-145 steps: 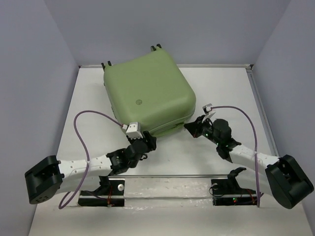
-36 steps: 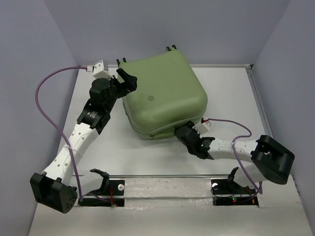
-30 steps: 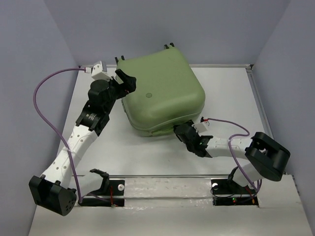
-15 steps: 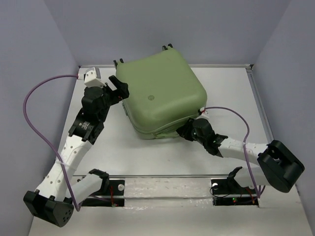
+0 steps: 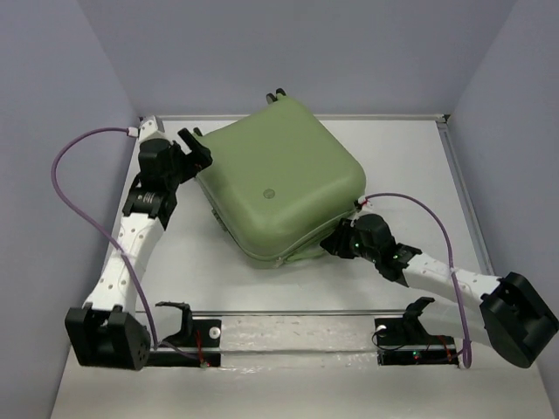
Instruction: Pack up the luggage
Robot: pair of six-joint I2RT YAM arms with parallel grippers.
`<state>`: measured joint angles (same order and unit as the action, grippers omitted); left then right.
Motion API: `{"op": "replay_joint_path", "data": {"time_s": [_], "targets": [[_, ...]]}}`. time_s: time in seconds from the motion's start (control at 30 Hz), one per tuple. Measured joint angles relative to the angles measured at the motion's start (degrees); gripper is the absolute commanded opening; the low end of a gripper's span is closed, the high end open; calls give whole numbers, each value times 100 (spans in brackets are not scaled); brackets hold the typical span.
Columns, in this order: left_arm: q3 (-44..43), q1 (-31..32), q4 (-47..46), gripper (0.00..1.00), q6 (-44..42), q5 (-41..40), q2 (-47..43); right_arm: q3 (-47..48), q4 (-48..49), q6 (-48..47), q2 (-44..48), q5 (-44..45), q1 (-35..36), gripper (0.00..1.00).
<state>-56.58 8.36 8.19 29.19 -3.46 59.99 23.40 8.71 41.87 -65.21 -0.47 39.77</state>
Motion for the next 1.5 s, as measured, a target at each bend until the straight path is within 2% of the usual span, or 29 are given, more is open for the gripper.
{"op": "replay_joint_path", "data": {"time_s": [0.13,0.23,0.4,0.87,1.0,1.03,1.07,1.1,1.2,1.4,1.5], "targets": [[-673,-352,-138,99,127,356,1220,0,-295,-118,179,-170,-160,7],[-920,-400,-214,99,195,518,1749,0,-409,-184,256,-243,-212,7],[-1003,-505,-249,99,293,544,2013,0,-470,-267,297,-328,-275,7],[-1886,-664,-887,99,632,743,3565,-33,-675,-308,487,-337,-352,7],[-1875,-734,-1108,83,787,787,3654,-63,-678,-308,531,-326,-378,7],[-1829,-756,-1263,68,835,793,3670,-63,-678,-308,533,-323,-387,7],[-1766,-774,-1384,60,887,831,3672,-63,-680,-308,533,-321,-387,7],[-1670,-787,-1554,39,1001,839,3672,-63,-680,-308,533,-315,-387,7],[-1493,-894,-1899,6,1073,999,3657,-59,-686,-310,516,-315,-439,7],[-1027,-977,-2402,6,1134,1043,3412,210,-841,-466,227,-426,-765,7],[-466,-1075,-2592,6,1161,898,2940,566,-973,-684,-166,-645,-1115,7]]}}
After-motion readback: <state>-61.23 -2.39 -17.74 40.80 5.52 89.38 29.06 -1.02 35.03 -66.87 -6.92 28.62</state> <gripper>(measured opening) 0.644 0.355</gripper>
